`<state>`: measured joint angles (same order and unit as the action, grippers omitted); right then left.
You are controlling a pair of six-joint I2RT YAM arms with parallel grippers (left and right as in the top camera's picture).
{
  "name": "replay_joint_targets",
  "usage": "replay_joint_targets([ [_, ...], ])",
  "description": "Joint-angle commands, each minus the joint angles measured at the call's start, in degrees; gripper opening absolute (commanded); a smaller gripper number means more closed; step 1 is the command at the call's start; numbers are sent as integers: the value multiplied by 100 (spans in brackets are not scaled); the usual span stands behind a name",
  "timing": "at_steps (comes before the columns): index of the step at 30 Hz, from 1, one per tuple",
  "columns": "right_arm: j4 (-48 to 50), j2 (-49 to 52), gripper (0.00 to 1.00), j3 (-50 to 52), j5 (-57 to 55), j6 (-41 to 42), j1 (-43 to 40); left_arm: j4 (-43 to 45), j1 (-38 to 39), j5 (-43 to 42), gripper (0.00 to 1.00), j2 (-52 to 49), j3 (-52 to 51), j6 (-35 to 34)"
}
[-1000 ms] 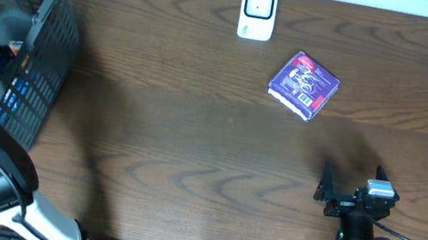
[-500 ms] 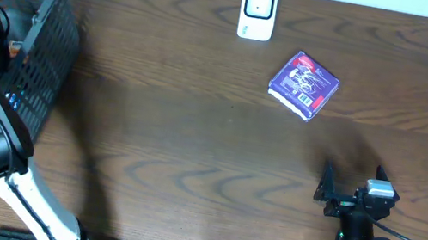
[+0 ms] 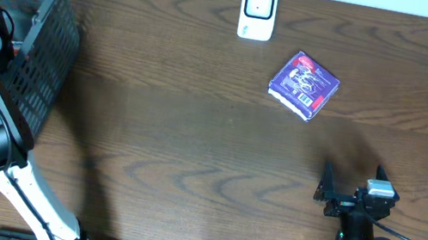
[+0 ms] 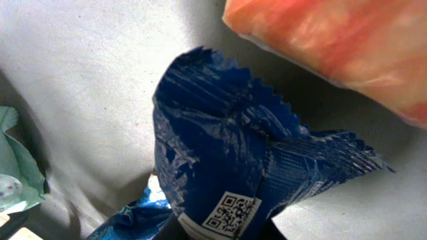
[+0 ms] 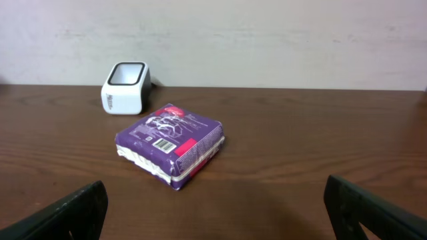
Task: Scan the item barcode
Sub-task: 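Reach the left gripper into the basket and grasp the blue packet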
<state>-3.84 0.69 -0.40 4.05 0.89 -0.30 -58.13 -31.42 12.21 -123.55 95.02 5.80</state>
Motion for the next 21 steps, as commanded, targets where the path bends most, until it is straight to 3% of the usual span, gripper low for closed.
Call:
replay_joint_targets([
  [1, -24, -31, 99, 9, -11, 79, 39, -46, -44, -127, 7, -304, -22, -258],
  [7, -24, -31, 99, 9, -11, 79, 39, -50, -37, -131, 7, 1014, 472, -2422],
  [15, -22, -31, 99, 9, -11, 79, 39, 1228, -11, -1102, 7, 3663, 472, -2863],
  [21, -22, -31, 99, 9, -11, 79, 39, 1926, 616, -2955, 7, 4865, 470, -3143],
])
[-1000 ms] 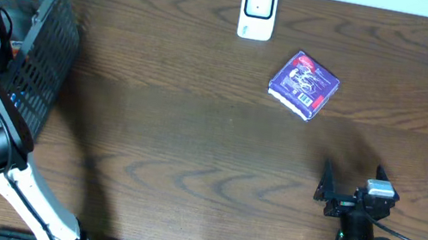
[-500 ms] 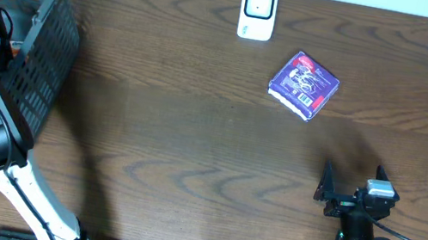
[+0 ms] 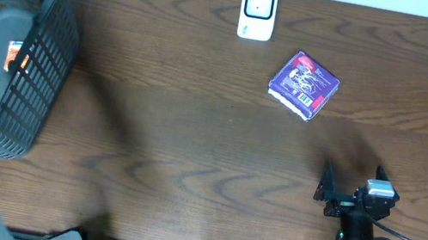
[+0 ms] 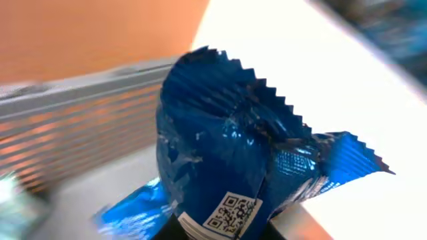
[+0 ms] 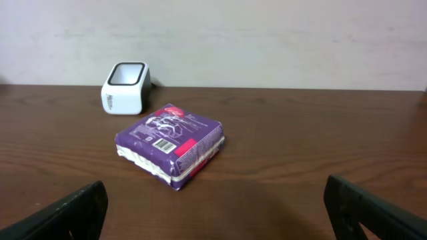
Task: Scan the item barcode
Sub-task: 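Reach the left gripper into the basket and grasp the blue packet, then carry the blue packet to the scanner and drop it beside the purple pack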
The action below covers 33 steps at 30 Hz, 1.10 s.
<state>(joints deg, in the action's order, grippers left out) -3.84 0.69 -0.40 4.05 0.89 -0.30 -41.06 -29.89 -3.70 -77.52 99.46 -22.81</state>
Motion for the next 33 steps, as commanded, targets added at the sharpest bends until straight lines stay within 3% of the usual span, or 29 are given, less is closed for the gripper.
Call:
replay_joint_targets([
  [1, -24, -31, 99, 9, -9, 79, 39, 291, 638, -1493, 7, 334, 26, -280],
  [10, -22, -31, 99, 9, -9, 79, 39, 551, 3569, -1259, 7, 166, -9, 201],
  [12, -24, -31, 99, 9, -11, 79, 39, 221, 4347, -490, 7, -369, -39, 199],
  [16, -24, -31, 99, 9, -9, 79, 39, -271, 4975, 485, 7, -1185, -42, 98],
  [25, -22, -31, 99, 9, -9, 79, 39, -577, 5816, 782, 7, -3296, -42, -1895],
  [31, -24, -31, 99, 9, -11, 79, 39, 125, 6203, 767, 8, -4221, -42, -3056],
  [33, -24, -31, 99, 9, -11, 79, 39, 516, 6255, 575, 8, -4422, -42, -3112],
])
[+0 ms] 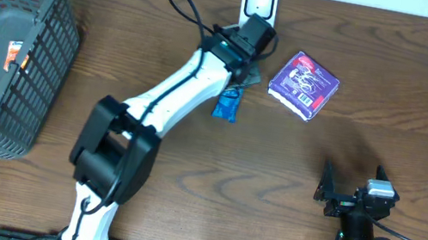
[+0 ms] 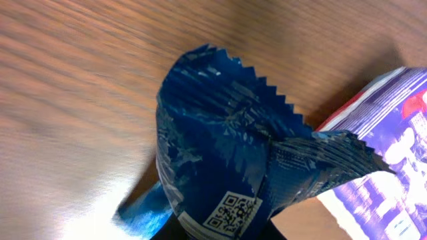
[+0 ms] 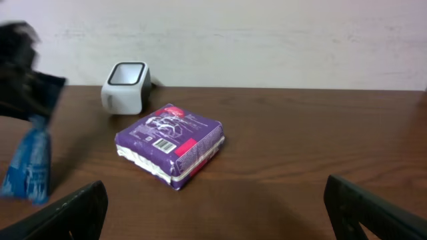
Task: Scan the item barcode
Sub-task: 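Carry the blue packet to the scanner and drop it beside the purple pack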
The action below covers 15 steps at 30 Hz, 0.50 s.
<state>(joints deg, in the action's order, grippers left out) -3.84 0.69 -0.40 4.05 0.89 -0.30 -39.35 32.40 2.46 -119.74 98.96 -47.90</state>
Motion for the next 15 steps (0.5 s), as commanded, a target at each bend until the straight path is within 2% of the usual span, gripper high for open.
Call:
replay_joint_targets([
  [1, -22, -31, 99, 9, -11, 79, 39, 597, 63, -293, 22, -282, 9, -599],
  [3, -22, -31, 99, 9, -11, 79, 39, 737, 109, -348, 52, -293, 13, -584],
  [4, -24, -31, 99, 9, -11, 79, 39, 737, 125, -352, 74, -258, 35, -568],
  [8, -24, -31, 99, 9, -11, 79, 39, 732, 114, -350, 87, 111, 39, 184],
  [12, -24, -31, 99, 9, -11, 79, 39, 688, -63, -267, 88, 837, 39, 1034],
  [15, -24, -31, 99, 9, -11, 79, 39, 411, -529, 350, 88, 1735, 39, 1517],
])
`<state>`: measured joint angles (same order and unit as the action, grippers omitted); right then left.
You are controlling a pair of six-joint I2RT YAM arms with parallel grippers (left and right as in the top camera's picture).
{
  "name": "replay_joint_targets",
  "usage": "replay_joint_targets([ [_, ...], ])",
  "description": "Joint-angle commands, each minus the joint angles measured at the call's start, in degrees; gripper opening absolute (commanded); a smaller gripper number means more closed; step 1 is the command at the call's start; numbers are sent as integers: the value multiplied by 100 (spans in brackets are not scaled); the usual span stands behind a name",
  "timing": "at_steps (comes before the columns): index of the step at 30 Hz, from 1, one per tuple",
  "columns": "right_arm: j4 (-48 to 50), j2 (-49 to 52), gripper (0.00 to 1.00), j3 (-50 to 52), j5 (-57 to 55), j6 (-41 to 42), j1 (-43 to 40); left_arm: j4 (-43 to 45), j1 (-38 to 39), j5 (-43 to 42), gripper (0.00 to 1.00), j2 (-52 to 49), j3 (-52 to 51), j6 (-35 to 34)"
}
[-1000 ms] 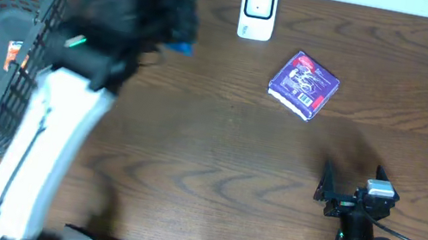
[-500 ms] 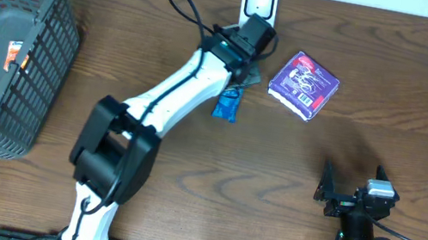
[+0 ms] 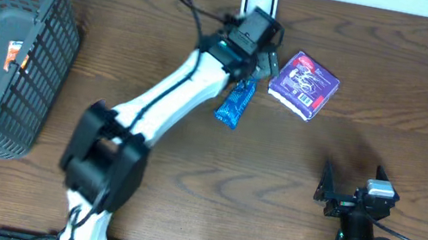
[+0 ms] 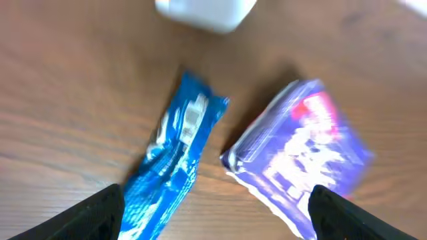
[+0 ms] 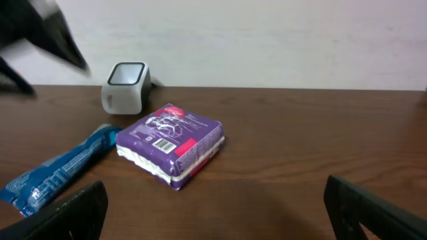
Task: Scan the item barcode
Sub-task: 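Carry the blue packet to the scanner and drop it beside the purple pack, then reach into the basket and grasp the orange tissue pack with left gripper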
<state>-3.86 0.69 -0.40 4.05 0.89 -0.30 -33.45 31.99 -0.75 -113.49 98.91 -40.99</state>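
A blue snack packet (image 3: 235, 104) lies flat on the wooden table, also in the left wrist view as the blue packet (image 4: 177, 153) and in the right wrist view (image 5: 60, 170). The white scanner (image 5: 125, 87) stands at the far edge, partly under my left arm in the overhead view. My left gripper (image 3: 261, 58) hangs open above the packet and the purple pack (image 3: 303, 84), holding nothing; its fingertips (image 4: 93, 213) flank both. My right gripper (image 5: 213, 223) stands open and empty at the near right.
A dark mesh basket (image 3: 44, 39) with more items stands at the far left. My left arm (image 3: 174, 96) stretches diagonally across the middle of the table. A pale wall runs behind the scanner.
My left gripper has opened and let go of the blue packet, which now lies on the table left of the purple pack. The gripper now sits higher, above both. The right arm is unmoved.
My left gripper was shut on the blue packet down in the basket, then held it at the basket's rim. Later it held the packet over the table beside the scanner and purple pack. Now the packet lies there, released.
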Motion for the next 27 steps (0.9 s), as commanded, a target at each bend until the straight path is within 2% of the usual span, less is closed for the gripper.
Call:
replay_joint_targets([
  [1, -22, -31, 99, 9, -9, 79, 39, -264, -651, 914, 88, 1318, 44, 837],
  [2, -22, -31, 99, 9, -11, 79, 39, -348, -835, 1161, 88, 1515, 44, 855],
  [4, -22, -31, 99, 9, -9, 79, 39, -511, -1963, 1762, 88, 2236, 44, 1191],
  [10, -20, -31, 99, 9, -11, 79, 39, -575, -3794, 1759, 88, 2723, 44, 1207],
  [15, -22, -31, 99, 9, -11, 79, 39, -645, -5038, 1757, 88, 2734, 42, 1207],
  [23, -20, -31, 99, 9, -11, 79, 39, -673, -6137, 1759, 87, 2540, 20, 1360],
  [25, -22, -31, 99, 9, -9, 79, 39, -638, -6321, 1757, 80, 2356, 15, 1650],
  [27, -22, -31, 99, 9, -9, 79, 39, -638, -6413, 1755, 79, 2120, 13, 2103],
])
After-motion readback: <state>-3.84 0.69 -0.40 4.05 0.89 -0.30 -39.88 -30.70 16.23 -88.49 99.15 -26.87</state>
